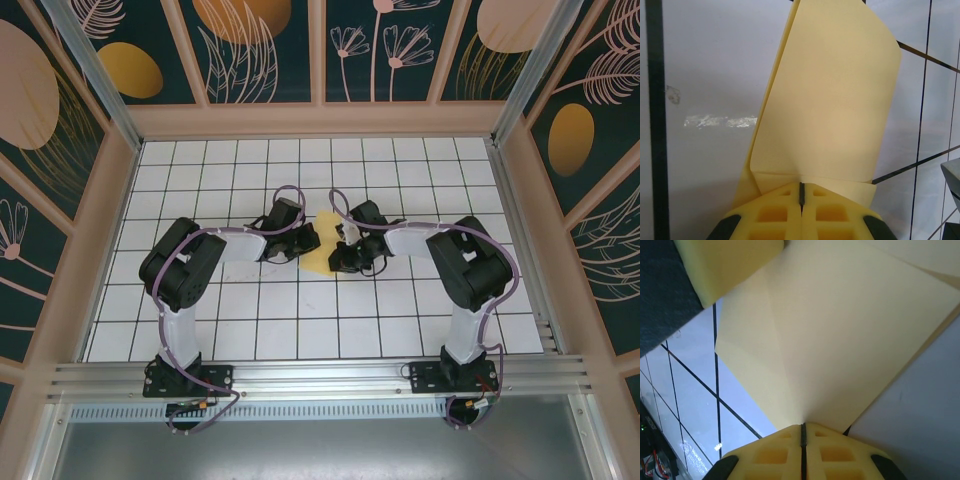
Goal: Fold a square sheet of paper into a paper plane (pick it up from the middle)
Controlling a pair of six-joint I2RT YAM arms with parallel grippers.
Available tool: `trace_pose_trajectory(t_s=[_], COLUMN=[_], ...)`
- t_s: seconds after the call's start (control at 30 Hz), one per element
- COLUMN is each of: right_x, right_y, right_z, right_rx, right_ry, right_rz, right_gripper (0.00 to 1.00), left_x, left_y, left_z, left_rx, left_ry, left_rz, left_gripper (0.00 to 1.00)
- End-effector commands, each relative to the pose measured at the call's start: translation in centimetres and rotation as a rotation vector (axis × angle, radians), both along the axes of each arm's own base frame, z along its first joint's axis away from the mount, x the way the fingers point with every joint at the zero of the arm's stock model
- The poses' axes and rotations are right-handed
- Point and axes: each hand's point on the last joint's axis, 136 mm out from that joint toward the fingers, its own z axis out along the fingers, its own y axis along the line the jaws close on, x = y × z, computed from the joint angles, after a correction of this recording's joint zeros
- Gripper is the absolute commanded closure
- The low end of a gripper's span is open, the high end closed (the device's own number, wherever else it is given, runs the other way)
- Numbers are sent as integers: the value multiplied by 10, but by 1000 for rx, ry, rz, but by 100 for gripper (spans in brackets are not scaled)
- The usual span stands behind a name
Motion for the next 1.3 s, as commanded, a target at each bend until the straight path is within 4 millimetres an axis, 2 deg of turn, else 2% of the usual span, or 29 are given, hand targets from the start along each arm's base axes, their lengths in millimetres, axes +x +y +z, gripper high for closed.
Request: trace_pose_trajectory(t_s=[0.0, 0.1, 0.23, 0.27, 0.37, 0.47, 0.6, 0.73, 0.93, 1.1, 1.27], right_x=[-24, -25, -22, -22, -20, -17, -16, -17, -18, -20, -29], right_y=[-13, -21, -30, -30, -28, -27, -26, -26, -26, -26, -36], right_z=[-9, -21, -33, -34, -35, -37, -38, -38, -38, -42, -52], right_rx=[-52, -109, -171, -175, -172, -177, -171, -175, -176, -180, -228], right_ry=[73, 90, 101, 102, 104, 99, 103, 107, 108, 115, 126], right_rz=[28, 6, -38, -43, -47, -52, -56, -48, -39, -30, -8], right_gripper=[90, 92, 93, 93, 93, 93, 95, 95, 96, 96, 96], left_x=[-13, -8, -2, -8, -17, -29, -42, -48, -49, -49, -49], left_y=[12, 3, -13, -12, -13, -11, -18, -22, -28, -21, -11], left_z=[-17, 3, 53, 51, 62, 53, 39, 24, 10, -8, -24], left_rx=[77, 19, -104, -110, -146, -142, -145, -136, -133, -77, -21], left_ry=[76, 18, -95, -92, -110, -71, -20, 14, 47, 72, 88], left_rz=[24, 1, -44, -51, -69, -77, -95, -92, -90, -60, -33], left_gripper=[97, 95, 87, 85, 81, 85, 92, 96, 97, 98, 98])
